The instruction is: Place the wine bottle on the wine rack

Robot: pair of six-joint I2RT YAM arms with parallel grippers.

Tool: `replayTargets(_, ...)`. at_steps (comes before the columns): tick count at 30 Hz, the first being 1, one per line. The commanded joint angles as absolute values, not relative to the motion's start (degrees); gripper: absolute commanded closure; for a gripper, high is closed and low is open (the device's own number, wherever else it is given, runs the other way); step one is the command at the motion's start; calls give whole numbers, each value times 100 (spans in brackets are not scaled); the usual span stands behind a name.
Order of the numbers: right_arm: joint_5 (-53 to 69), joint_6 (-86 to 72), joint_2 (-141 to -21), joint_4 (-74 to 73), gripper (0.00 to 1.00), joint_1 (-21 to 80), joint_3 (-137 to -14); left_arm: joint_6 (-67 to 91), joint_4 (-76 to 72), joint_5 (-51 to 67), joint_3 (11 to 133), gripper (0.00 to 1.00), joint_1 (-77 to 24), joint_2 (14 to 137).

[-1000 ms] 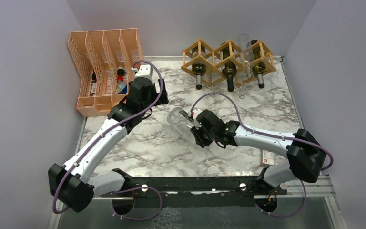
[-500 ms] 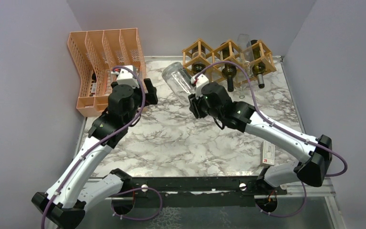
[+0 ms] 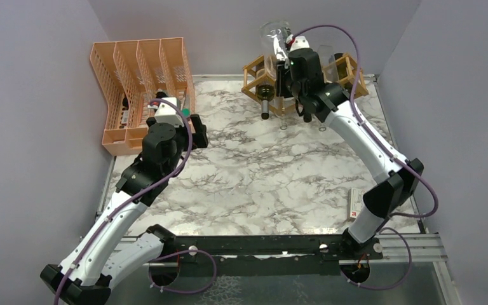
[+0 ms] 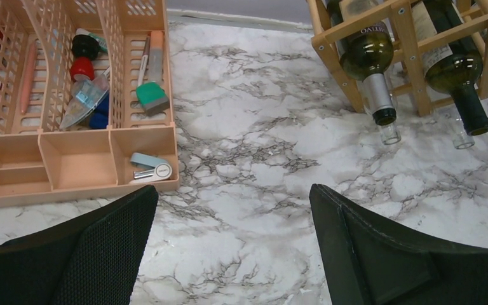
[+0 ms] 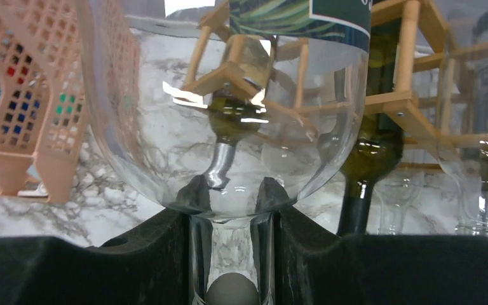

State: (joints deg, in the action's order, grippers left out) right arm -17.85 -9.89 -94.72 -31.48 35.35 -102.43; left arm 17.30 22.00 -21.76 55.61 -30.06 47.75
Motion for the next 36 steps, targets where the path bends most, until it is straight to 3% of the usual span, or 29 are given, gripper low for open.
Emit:
replayTargets(1, -2038, -1402, -9849, -2926, 99, 3195, -11195, 1696, 1963, -1926, 5412, 4, -2986, 4738)
replayTargets(23, -1142, -2122, -11662, -4058, 98, 2300, -12850, 1555, 1828, -1626, 5160, 2, -2980, 4859)
replayTargets(30, -962, -2023, -11834, -3988, 85, 2183, -12826, 1553, 1815, -1617, 5169, 2, -2984, 4891)
replayTargets(36, -919, -2003, -11881, -3995, 62, 2177, -12695, 1551, 1812, -1630, 5153, 2, -2982, 4878)
